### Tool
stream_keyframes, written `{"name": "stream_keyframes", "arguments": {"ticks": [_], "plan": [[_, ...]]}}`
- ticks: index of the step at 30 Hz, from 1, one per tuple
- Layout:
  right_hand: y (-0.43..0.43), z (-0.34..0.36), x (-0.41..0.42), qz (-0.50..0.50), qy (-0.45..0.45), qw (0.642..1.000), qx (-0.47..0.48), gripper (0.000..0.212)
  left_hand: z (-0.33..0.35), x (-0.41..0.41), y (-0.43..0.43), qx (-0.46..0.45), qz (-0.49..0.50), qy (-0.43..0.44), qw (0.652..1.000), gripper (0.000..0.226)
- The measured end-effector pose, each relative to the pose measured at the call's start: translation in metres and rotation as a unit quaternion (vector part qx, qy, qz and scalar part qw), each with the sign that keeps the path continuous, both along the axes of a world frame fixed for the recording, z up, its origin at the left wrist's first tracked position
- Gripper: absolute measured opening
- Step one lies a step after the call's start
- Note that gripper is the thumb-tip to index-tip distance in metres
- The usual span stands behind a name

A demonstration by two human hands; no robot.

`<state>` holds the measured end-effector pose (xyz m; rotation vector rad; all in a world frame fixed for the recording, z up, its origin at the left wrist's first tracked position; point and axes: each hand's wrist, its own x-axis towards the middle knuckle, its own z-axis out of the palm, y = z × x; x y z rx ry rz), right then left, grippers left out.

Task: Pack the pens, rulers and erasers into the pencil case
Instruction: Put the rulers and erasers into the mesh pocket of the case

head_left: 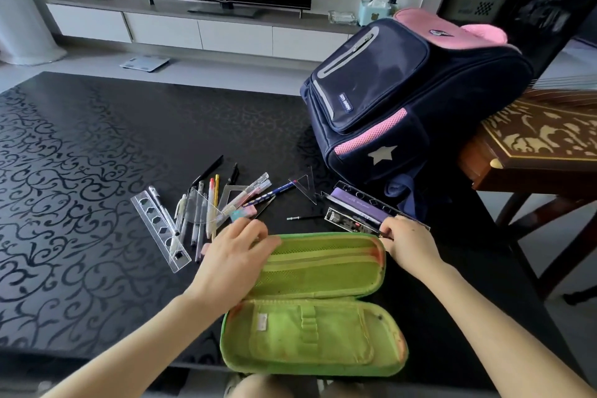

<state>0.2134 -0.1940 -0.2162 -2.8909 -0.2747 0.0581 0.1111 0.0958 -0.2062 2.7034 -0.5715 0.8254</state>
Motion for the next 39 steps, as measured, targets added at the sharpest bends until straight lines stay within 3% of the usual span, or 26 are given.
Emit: {"name": "stream_keyframes", "arguments": {"ticks": [6, 10, 13, 15, 17, 19, 23, 27, 29, 33, 39], "plan": [[-0.004, 0.013, 0.001, -0.021, -0.023, 0.996, 0.083, 0.009, -0.013, -0.01, -0.002, -0.034, 0.063, 0.057, 0.996, 0.029], [0.007, 0.048, -0.019, -0.034, -0.095, 0.978, 0.181, 0.008, -0.02, -0.02, 0.01, -0.126, 0.135, 0.121, 0.975, 0.036], [0.046, 0.061, -0.053, 0.06, -0.061, 0.976, 0.2, 0.005, -0.022, -0.019, 0.013, -0.279, 0.117, 0.237, 0.923, 0.054], [0.078, 0.049, -0.074, 0.141, -0.008, 0.977, 0.157, 0.014, -0.024, -0.019, 0.014, -0.324, 0.1, 0.287, 0.896, 0.064], [0.103, 0.032, -0.086, 0.186, -0.004, 0.977, 0.106, 0.026, -0.025, -0.02, 0.019, -0.395, 0.093, 0.319, 0.857, 0.062], [0.121, 0.018, -0.088, 0.167, -0.01, 0.979, 0.113, 0.03, -0.022, -0.022, 0.022, -0.462, 0.093, 0.341, 0.813, 0.057], [0.154, 0.009, -0.091, 0.083, -0.011, 0.985, 0.153, 0.028, -0.016, -0.022, 0.021, -0.499, 0.095, 0.333, 0.794, 0.051], [0.181, 0.007, -0.098, 0.002, -0.017, 0.993, 0.119, 0.037, -0.015, -0.023, 0.022, -0.579, 0.108, 0.314, 0.745, 0.048], [0.187, 0.004, -0.099, -0.032, -0.005, 0.993, 0.113, 0.043, -0.018, -0.023, 0.021, -0.584, 0.125, 0.307, 0.741, 0.047], [0.195, 0.005, -0.099, -0.077, 0.052, 0.99, 0.103, 0.023, -0.021, -0.026, 0.016, -0.609, 0.143, 0.289, 0.724, 0.045], [0.187, 0.007, -0.094, -0.066, 0.056, 0.991, 0.099, 0.02, -0.022, -0.026, 0.014, -0.615, 0.137, 0.277, 0.725, 0.042]]}}
